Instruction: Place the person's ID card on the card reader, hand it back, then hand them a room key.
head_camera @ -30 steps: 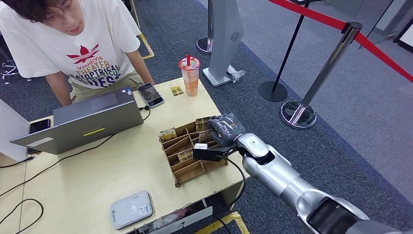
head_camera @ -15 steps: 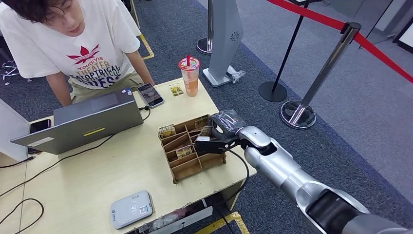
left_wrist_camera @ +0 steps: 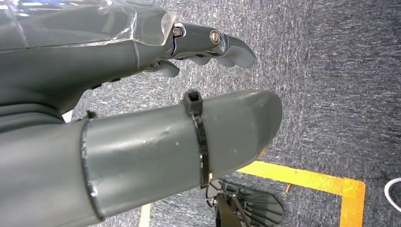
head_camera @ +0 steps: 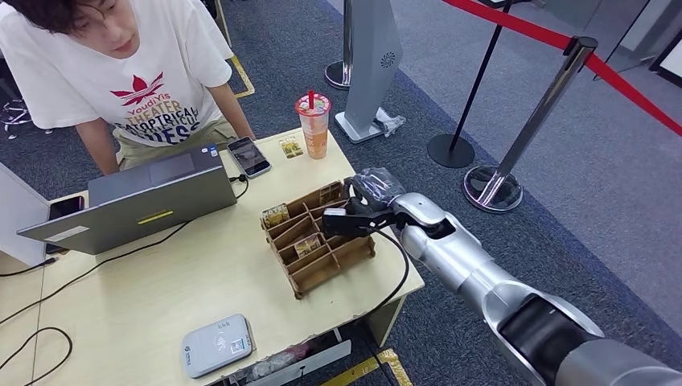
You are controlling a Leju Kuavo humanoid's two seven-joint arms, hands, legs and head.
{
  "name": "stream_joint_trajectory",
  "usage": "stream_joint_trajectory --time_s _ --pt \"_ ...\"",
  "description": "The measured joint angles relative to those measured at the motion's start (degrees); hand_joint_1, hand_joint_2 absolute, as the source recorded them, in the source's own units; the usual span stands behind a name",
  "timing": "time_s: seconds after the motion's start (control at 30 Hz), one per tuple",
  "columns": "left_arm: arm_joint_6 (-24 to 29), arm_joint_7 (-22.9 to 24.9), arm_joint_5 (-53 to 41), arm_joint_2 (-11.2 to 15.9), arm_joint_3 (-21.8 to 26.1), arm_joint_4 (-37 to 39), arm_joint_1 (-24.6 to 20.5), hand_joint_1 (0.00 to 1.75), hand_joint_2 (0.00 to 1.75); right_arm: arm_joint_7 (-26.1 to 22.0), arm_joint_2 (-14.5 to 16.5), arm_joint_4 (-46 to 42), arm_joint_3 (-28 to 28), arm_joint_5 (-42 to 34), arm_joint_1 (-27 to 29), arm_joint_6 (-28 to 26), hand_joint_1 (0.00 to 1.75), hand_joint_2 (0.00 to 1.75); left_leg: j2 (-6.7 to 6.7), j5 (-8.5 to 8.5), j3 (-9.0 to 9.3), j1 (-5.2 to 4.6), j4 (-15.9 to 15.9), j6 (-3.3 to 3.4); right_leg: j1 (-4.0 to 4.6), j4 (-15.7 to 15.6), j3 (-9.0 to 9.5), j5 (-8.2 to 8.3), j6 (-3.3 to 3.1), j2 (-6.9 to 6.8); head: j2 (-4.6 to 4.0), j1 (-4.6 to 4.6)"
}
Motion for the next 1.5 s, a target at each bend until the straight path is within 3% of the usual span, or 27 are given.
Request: stream_joint_trajectory --time_s 0.47,0.77,1.5 --pt "0.09 0.0 0.42 0.0 0.0 0.0 -0.15 0.0 0.0 -0.63 0.27 1.73 1.68 -1.15 -4.11 0.27 1.49 1.75 0.0 0.0 -0.01 0.0 0.0 0.0 0.0 0.0 0.0 0.0 0.0 0.0 0.0 0.0" --pt "0.38 -0.01 1.17 -0.02 0.0 0.0 -0.28 0.0 0.0 -1.53 1.95 4.23 4.38 -2.23 -12.78 1.46 1.55 1.75 0.0 0.02 -0.02 0.0 0.0 -0.03 0.0 0.01 -0.01 0.0 0.0 0.01 0.0 0.0" --pt "0.38 0.72 0.78 -0.29 -0.06 0.0 -1.06 0.0 0.0 -2.44 10.75 15.09 9.16 -7.32 -30.03 4.05 1.7 1.75 -0.01 0.06 -0.02 0.0 0.0 -0.04 0.0 0.02 -0.01 0.01 0.0 0.0 0.0 0.0"
